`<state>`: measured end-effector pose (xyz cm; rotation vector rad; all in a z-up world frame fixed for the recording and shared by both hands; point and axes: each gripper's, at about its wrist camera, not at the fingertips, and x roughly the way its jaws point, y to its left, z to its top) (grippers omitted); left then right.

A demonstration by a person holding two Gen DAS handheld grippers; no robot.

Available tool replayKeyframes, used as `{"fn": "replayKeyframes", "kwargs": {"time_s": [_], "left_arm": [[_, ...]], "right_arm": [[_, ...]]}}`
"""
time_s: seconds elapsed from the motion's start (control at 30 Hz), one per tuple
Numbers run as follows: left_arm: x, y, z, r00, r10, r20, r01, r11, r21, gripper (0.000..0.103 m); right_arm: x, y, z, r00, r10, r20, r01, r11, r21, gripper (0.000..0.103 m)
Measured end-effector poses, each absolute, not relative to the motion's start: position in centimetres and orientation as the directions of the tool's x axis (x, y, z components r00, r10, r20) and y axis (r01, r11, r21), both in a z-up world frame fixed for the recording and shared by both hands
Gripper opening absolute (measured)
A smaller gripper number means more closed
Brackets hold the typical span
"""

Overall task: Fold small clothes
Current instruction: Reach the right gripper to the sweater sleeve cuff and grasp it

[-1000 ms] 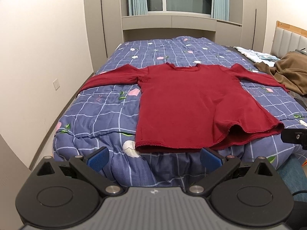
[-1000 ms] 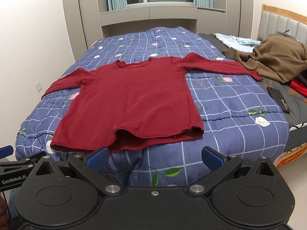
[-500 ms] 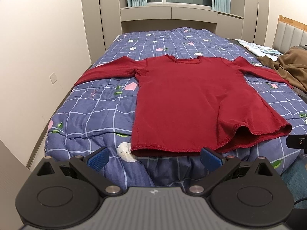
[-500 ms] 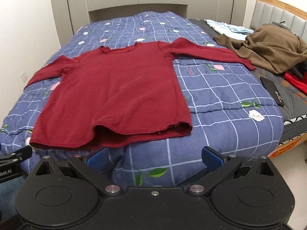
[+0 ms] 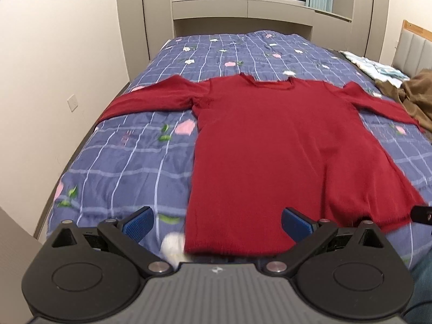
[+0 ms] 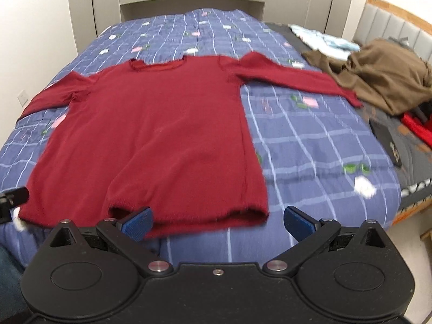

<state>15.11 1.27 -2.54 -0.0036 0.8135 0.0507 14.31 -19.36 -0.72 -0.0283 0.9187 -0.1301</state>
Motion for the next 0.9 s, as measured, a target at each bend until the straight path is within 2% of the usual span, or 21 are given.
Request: {"fn": "replayKeyframes", "kwargs": {"time_s": [0.5, 0.9], "left_arm": [[31.2, -1.6, 0.9, 0.700, 0.052, -0.712, -0.049, 0.998, 0.025, 0.103], [43.8, -8.7, -0.1, 0.692, -0.018, -0.721, 0.040, 0.999, 0.013, 0.103]], "right_arm": [[28.5, -23.7, 0.5, 0.636, -0.171, -0.753, 0.130, 0.985, -0.114, 0.103], [37.6, -30.7, -1.9, 0.695, -0.131, -0.707, 0.179, 0.984, -0.007, 0.103]]}}
